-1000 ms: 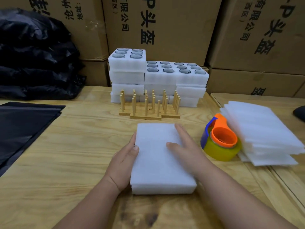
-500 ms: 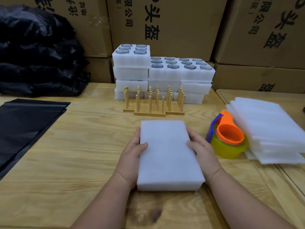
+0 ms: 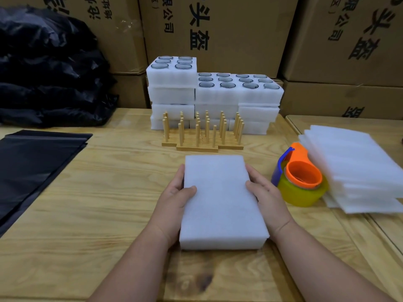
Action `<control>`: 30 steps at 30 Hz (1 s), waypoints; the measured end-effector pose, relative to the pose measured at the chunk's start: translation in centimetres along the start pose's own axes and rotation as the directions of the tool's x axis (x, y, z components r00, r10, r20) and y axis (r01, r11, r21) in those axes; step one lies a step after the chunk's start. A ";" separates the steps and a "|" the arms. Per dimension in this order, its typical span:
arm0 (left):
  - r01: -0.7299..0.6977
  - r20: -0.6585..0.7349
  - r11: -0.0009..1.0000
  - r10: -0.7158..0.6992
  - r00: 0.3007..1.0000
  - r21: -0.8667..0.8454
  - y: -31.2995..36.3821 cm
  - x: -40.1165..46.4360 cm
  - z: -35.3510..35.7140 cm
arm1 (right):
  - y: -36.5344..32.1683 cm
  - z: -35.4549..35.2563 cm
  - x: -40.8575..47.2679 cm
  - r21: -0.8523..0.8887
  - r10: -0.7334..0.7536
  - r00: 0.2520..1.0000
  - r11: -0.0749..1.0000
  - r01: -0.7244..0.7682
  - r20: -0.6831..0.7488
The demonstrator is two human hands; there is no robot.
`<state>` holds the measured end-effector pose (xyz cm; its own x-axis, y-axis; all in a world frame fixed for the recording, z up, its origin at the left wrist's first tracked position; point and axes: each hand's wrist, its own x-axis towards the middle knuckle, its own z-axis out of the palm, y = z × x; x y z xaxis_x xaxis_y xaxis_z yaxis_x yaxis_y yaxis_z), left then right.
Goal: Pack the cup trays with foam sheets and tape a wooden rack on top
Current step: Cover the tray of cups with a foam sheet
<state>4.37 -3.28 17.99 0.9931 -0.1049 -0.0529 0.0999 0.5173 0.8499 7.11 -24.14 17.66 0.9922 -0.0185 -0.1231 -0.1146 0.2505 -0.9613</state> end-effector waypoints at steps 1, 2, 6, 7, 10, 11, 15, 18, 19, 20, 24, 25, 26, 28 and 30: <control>0.004 0.003 1.000 -0.004 1.000 0.011 0.1 0.0 0.1 | 0.0 0.0 0.0 0.002 -0.004 1.000 1.000 0.004 -0.002; 0.009 -0.008 1.000 -0.009 1.000 0.019 0.2 -0.1 0.2 | -0.1 0.0 0.0 0.003 -0.007 1.000 1.000 0.007 -0.001; 0.050 -0.087 0.998 -0.047 0.995 0.026 0.6 -0.1 0.3 | -0.1 0.0 0.0 -0.004 -0.021 1.000 1.000 0.021 0.014; 0.055 -0.086 0.998 -0.052 0.995 0.031 0.6 -0.1 0.4 | -0.1 0.0 0.0 -0.005 -0.025 1.000 1.000 0.025 0.017; 0.073 -0.101 0.995 -0.066 0.993 0.062 1.0 0.0 0.7 | 0.0 0.0 0.1 0.000 -0.015 1.000 1.000 0.015 0.006; 0.079 -0.117 0.994 -0.070 0.991 0.071 1.0 0.1 0.8 | 0.0 -0.1 0.1 -0.001 -0.008 1.000 1.000 0.008 0.001; 0.128 -0.126 0.986 -0.113 0.986 0.112 1.2 0.0 0.4 | 0.0 0.0 0.1 -0.004 -0.003 1.000 1.000 0.003 -0.007; 0.152 -0.066 0.957 -0.140 0.988 0.247 2.1 -0.1 0.0 | 0.0 0.0 0.0 0.010 -0.012 1.000 1.000 0.012 -0.002; 0.149 -0.048 0.924 -0.141 0.989 0.351 2.7 0.0 0.0 | -0.1 0.1 0.0 0.009 -0.016 1.000 1.000 0.016 0.002; 0.149 -0.055 0.865 -0.139 0.989 0.479 3.3 0.1 0.3 | -0.1 0.0 -0.1 0.005 -0.020 1.000 1.000 0.020 0.007; 0.143 -0.154 0.215 0.039 0.987 0.966 4.7 1.8 3.4 | -0.2 0.0 -0.2 -0.011 -0.041 0.999 0.999 0.041 0.013; 0.064 -0.067 0.045 0.078 0.995 0.997 4.5 2.0 4.6 | -0.3 0.0 -0.2 -0.019 -0.049 0.999 0.999 0.050 0.009; -0.038 0.044 -0.070 0.084 0.996 0.997 3.9 2.2 5.7 | -0.3 0.0 -0.3 -0.032 -0.059 0.998 0.998 0.059 0.006; -0.170 0.175 -0.218 0.007 0.985 0.961 2.1 2.1 7.2 | -0.4 -0.1 -0.4 -0.052 -0.072 0.997 0.996 0.072 0.010; -0.174 0.169 -0.297 -0.042 0.985 0.939 0.4 1.9 7.4 | -0.3 -0.2 -0.6 -0.057 -0.075 0.997 0.996 0.076 0.015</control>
<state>5.82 -9.51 22.10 0.9632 -0.2686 0.0010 -0.2604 -0.9329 0.2487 6.59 -24.41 18.01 0.9986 -0.0229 -0.0472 -0.0419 0.1929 -0.9803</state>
